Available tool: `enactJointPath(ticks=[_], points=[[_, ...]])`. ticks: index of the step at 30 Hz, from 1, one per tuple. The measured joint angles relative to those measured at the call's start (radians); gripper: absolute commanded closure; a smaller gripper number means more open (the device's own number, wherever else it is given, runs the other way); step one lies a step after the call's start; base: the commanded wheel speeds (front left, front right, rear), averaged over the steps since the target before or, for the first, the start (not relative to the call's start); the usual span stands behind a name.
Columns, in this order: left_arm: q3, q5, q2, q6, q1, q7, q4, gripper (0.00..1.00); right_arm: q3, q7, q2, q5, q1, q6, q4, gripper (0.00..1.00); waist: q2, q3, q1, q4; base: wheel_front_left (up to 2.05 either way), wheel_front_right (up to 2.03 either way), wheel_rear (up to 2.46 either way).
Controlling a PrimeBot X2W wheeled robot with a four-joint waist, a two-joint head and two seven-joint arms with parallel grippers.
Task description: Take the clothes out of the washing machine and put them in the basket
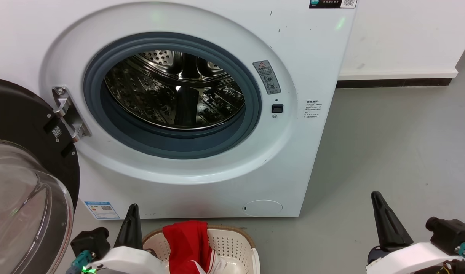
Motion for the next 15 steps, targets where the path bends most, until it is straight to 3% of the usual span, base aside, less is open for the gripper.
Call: enactJointPath(ticks=[15], points=[[0.039, -0.248, -0.009, -0.038, -0.021, 0.061, 0.005, 1.00, -0.008, 0.022, -0.011, 0.267, -0.038, 0.000, 0.045, 1.00, 0.0000, 0.004, 0.0000, 0.004, 0.00, 0.00, 0.00]])
